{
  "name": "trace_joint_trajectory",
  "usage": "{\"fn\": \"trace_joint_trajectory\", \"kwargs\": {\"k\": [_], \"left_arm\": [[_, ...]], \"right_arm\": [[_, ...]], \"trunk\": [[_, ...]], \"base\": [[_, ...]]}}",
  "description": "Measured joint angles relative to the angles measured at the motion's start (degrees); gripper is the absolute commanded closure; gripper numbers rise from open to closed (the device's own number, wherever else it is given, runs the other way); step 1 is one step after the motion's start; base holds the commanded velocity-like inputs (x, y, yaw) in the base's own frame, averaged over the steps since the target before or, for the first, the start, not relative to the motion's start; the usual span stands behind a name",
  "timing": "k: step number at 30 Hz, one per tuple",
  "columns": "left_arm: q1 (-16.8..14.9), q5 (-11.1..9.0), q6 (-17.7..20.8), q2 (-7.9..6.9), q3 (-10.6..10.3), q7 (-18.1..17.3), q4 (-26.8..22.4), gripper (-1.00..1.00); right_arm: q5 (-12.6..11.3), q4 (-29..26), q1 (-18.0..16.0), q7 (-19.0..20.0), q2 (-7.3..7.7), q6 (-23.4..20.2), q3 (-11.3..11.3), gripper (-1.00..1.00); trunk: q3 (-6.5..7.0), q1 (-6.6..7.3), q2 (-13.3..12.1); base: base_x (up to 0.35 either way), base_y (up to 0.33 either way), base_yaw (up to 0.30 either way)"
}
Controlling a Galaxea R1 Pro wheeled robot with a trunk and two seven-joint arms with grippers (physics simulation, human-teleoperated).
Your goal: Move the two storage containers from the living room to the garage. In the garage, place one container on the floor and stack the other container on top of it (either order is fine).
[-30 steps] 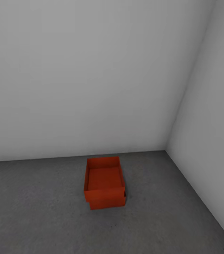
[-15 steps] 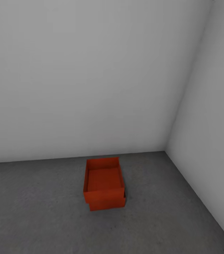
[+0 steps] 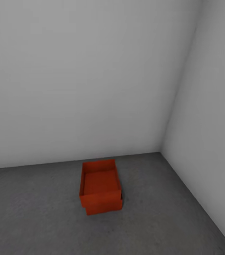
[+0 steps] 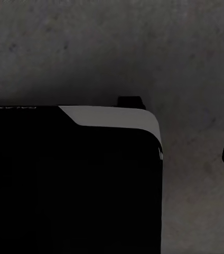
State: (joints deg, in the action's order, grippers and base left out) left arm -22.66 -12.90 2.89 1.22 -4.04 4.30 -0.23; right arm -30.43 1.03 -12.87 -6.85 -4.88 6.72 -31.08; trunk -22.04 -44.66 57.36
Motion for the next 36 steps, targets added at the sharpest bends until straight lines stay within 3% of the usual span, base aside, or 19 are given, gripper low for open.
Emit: {"fn": "trace_joint_trajectory", "kwargs": {"k": [10, 26, 36], "left_arm": [[0.52, -0.03, -0.1, 0.01, 0.0, 0.0, 0.0, -1.0], [0.62, -0.04, -1.7, 0.04, 0.0, 0.0, 0.0, -1.0], [0.62, -0.04, -1.92, 0.05, 0.0, 0.0, 0.0, -1.0]], "right_arm": [[0.0, 0.0, 0.0, 0.0, 0.0, 0.0, 0.0, -1.0], [0.09, 0.0, 0.0, 0.0, -0.01, -0.01, 0.0, -1.0], [0.09, 0.0, 0.0, 0.0, -0.1, -0.01, 0.0, -1.0]], "trunk": [[0.66, 0.0, 0.0], [0.77, 0.0, 0.0], [1.51, 0.0, 0.0]], "base": [[0.0, 0.0, -0.102], [0.0, 0.0, -0.005], [0.0, 0.0, 0.0]]}}
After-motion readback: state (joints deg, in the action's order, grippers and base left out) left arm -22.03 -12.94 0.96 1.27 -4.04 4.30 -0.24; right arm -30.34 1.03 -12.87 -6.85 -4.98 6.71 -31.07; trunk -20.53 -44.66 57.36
